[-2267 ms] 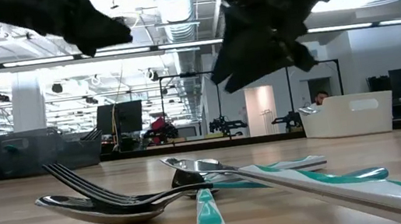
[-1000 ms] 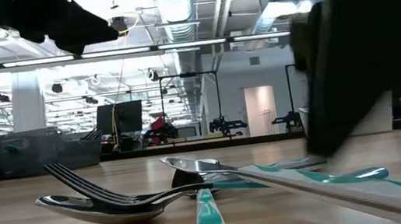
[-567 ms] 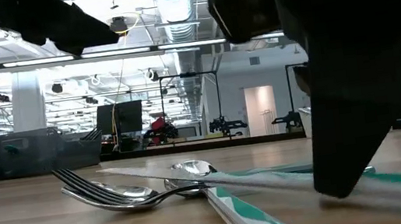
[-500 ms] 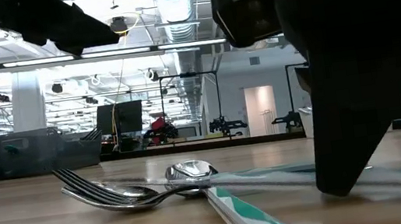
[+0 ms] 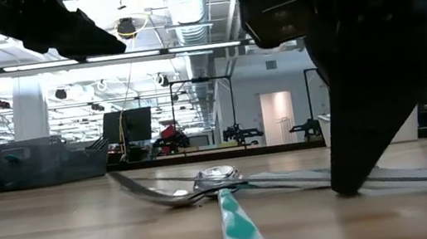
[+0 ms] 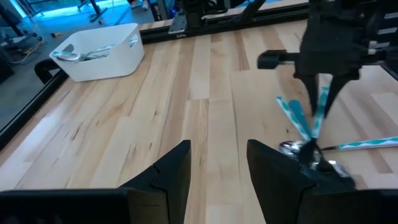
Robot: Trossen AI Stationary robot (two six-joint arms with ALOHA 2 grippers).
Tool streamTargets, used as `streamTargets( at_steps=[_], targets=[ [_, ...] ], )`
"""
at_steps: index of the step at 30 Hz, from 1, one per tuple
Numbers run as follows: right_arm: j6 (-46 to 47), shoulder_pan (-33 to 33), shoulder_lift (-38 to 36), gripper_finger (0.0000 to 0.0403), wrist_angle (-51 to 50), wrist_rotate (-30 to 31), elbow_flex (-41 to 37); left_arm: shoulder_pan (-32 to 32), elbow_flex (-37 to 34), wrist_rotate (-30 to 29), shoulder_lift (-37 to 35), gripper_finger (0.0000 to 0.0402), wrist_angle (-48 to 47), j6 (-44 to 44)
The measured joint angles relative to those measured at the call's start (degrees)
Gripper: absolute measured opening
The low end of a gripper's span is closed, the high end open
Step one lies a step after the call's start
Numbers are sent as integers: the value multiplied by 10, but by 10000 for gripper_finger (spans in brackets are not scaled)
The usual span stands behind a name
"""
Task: Sort silverware by color (type)
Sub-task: Put the blue patterned knife into the bottom left white bin
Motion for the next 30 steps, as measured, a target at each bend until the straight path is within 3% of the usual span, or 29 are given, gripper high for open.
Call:
streamTargets(
  at_steps=[5,10,16,25,30],
  targets=[
    [4,7,-46,59,-33,104,-5,0,0,-15,0,144,4,-2],
    [68,7,-100,59,-92,245,-14,0,0,-41,0,145,5,-14],
    [115,-14,-113,59,-88,414,-27,7,0,-104,0,145,18,-57],
    [-48,-57,-100,59,75,533,-27,55,0,-49,0,145,133,-3],
    [-196,-73,-100,59,186,541,-27,85,0,-37,0,145,186,19]
  ],
)
